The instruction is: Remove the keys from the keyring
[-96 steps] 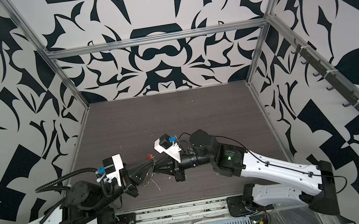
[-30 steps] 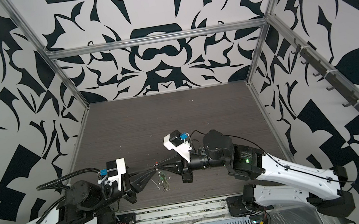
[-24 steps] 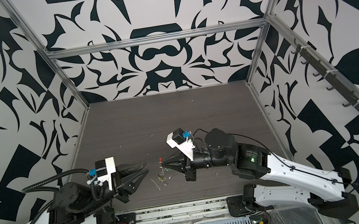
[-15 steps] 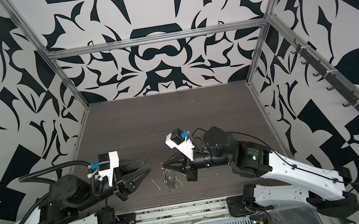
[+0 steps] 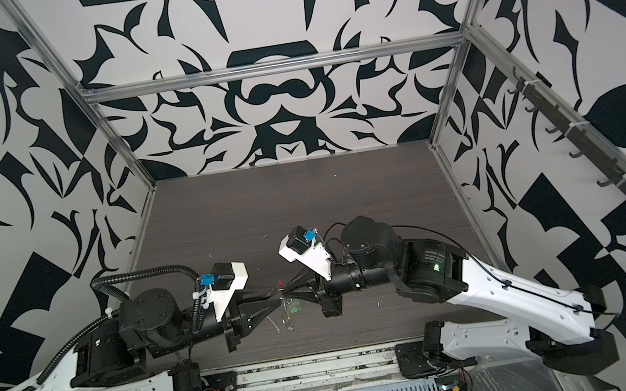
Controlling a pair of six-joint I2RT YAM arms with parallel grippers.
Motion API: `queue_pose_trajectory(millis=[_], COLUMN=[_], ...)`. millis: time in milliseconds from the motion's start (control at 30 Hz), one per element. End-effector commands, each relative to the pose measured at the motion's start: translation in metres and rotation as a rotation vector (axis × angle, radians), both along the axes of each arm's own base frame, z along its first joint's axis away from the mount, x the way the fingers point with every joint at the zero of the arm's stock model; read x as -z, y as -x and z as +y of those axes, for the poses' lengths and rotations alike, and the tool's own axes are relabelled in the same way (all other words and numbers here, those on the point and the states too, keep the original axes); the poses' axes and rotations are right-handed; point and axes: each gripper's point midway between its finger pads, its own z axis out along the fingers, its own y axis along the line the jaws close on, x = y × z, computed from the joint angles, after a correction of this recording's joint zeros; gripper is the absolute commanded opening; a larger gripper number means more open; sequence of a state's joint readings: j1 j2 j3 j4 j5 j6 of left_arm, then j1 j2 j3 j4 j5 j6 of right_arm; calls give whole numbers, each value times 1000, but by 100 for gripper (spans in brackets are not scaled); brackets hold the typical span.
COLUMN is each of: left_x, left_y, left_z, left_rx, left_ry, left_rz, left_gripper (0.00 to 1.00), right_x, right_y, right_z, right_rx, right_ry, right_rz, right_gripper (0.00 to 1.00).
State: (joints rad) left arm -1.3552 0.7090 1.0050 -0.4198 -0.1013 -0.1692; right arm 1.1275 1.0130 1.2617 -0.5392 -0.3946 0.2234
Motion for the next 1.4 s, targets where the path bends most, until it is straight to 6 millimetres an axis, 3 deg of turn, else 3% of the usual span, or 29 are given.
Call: queue_pose_trajectory(millis=[0,533,700,833,967,1133,1200,1367], left_x=[-3,-2,-2,-3,-12,-24,-28,-37], left_y=[3,3,-1,-11,-17,-21,-22,-25], left_z=[5,-5,-6,-5,1,11,14,17], left_rx=[12,39,18,-42,-83,-121,-132,-149], left_ry=[-7,-26,-4,48,143,252,288,361], left_rz=[18,25,24,14,-6,-27,-35,-38], left_gripper=[25,0,0,0,0,0,0,0], right_x=[-23,-20,-23,-29,-33,-23,-16,-2], right_y=[6,6,0,-6,-3,1,1,-4], right_z=[-2,4,5,0,-10,-16,-16,-10], right_rx=[-35,-58,-27,21,33,34,36,51], right_ry=[-46,-9,-29,-77,-151,-191,-194,-189], right_rz=[-37,-24,-40,-76,-107,-110,-107,-96], right_gripper=[0,0,0,23,38,42,51,52])
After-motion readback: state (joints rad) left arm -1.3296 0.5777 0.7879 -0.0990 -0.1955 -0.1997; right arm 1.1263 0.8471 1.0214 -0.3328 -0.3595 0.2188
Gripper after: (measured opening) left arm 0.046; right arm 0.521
